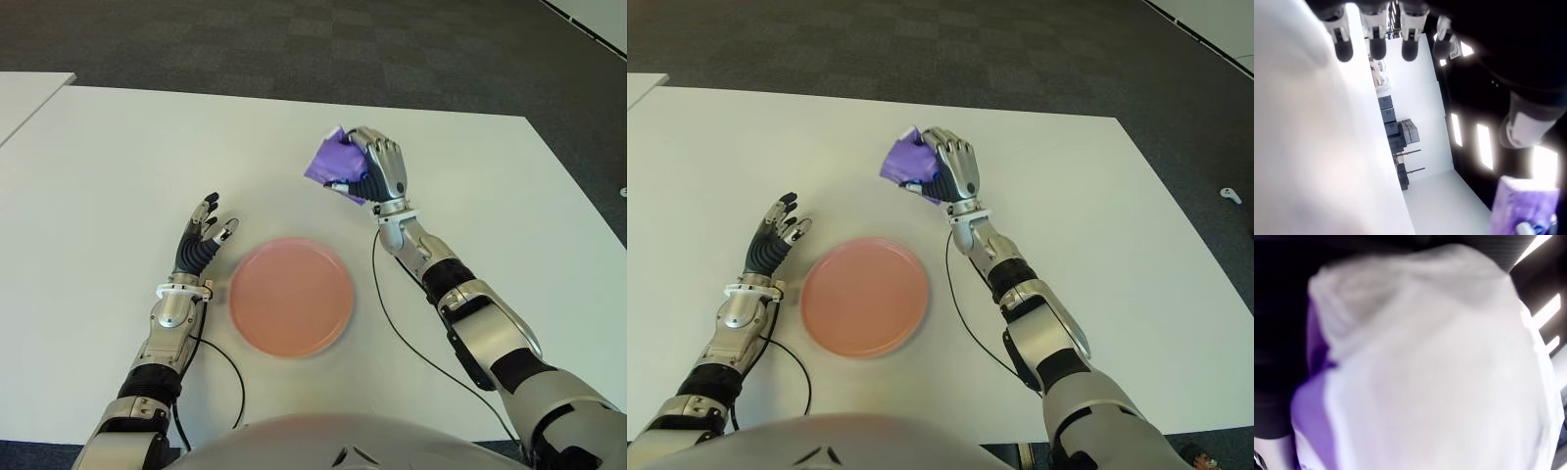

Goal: Put the tissue paper into the plate.

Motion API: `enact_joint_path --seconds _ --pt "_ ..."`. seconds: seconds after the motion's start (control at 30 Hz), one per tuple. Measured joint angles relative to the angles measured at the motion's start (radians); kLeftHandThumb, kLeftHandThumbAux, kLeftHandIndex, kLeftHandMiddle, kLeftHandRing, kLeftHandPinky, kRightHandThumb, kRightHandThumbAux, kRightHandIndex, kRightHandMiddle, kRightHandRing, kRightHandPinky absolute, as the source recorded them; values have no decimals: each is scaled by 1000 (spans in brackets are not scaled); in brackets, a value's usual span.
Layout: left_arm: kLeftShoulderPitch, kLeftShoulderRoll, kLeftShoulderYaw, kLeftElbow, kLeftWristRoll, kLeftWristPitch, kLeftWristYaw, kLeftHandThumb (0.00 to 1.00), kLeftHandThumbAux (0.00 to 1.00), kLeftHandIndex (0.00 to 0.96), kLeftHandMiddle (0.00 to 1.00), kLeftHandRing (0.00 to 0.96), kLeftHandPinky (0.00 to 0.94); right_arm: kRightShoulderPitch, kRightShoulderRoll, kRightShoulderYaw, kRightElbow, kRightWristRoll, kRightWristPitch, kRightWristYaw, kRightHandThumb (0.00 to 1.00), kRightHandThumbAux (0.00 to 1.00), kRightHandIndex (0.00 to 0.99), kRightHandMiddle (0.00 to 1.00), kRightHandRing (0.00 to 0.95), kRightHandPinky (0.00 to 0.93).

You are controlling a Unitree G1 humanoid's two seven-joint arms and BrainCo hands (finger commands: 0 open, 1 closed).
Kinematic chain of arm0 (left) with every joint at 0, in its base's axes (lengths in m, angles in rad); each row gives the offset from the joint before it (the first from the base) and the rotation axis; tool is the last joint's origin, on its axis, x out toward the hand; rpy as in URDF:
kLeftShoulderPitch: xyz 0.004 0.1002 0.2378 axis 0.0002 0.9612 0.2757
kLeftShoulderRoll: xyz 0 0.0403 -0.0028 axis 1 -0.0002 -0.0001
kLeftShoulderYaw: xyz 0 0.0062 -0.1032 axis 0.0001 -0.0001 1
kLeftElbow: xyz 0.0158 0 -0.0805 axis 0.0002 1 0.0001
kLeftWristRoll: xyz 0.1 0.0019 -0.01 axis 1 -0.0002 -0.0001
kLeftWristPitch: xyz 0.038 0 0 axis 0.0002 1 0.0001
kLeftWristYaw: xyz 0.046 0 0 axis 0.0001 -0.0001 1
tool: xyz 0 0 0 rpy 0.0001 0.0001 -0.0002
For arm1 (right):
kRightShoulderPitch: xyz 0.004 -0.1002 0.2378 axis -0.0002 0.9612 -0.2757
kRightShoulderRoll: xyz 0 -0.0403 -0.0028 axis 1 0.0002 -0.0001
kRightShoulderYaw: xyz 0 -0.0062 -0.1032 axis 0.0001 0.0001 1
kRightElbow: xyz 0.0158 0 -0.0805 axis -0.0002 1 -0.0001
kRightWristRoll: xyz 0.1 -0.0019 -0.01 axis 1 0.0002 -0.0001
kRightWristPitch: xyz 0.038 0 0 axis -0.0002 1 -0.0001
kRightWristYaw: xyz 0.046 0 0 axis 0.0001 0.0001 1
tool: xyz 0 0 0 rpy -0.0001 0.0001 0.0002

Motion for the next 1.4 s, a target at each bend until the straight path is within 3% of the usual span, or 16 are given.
enact_joint_path --seconds 0.4,0.77,0.9,1.13,1.4 --pt "-1 0 -3 1 0 2 0 0 492 0 0 0 0 124 9 -57 -344 -16 48 147 746 707 439 922 897 880" --pt "0 0 -4 0 1 3 0 0 494 0 0 0 0 316 9 -51 -583 3 21 324 748 707 440 883 872 868" --pt "1 0 -4 0 1 3 0 0 488 0 0 0 0 374 8 -50 -623 35 -3 407 748 708 440 873 869 867" --pt "1 2 -4 0 1 2 0 0 477 0 0 0 0 410 5 -44 -663 75 -37 543 747 708 441 859 864 858" --pt "0 2 -4 5 -2 -1 -3 0 479 0 0 0 0 417 8 14 -572 -40 -105 527 749 706 442 863 873 858"
